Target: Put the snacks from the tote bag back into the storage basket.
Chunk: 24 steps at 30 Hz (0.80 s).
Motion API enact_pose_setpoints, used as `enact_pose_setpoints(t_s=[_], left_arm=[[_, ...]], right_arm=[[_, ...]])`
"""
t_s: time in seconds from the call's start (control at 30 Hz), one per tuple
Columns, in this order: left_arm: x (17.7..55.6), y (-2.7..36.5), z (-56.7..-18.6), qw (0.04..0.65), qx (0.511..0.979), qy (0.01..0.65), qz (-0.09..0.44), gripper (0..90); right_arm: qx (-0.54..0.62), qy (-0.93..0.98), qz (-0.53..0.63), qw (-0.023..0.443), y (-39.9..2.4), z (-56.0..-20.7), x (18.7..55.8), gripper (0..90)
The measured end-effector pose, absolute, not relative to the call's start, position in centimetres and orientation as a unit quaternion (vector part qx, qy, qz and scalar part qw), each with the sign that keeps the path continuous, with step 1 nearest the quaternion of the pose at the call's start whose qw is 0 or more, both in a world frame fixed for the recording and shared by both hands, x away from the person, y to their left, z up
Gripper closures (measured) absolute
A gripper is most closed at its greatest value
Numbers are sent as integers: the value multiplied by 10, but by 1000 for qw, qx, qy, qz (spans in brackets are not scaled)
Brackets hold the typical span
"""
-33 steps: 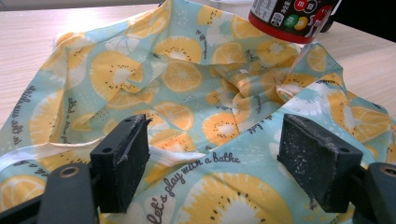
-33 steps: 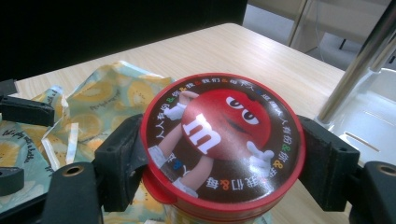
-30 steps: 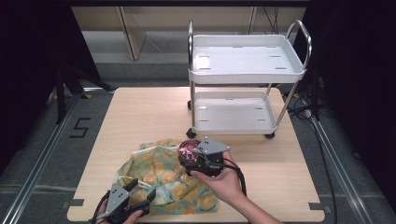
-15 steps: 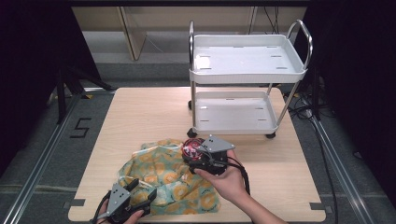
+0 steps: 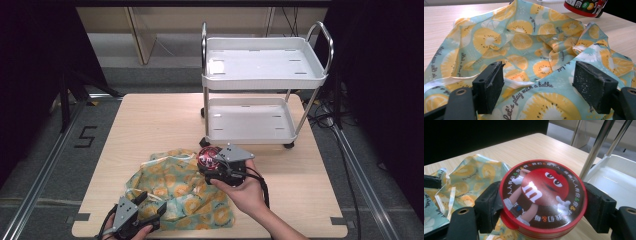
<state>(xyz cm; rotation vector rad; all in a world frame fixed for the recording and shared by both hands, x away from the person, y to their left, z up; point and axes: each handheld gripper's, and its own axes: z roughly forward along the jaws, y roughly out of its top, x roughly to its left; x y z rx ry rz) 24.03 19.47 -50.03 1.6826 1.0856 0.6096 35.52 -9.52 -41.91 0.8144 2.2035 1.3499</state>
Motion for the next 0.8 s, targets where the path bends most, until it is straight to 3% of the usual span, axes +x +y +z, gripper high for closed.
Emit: enact_pose_setpoints(t_s=[0.8], left_arm=[[240,195,-500,500,694,449,255,240]], right_arm=[[304,788,487,224,-104,-414,359,266]])
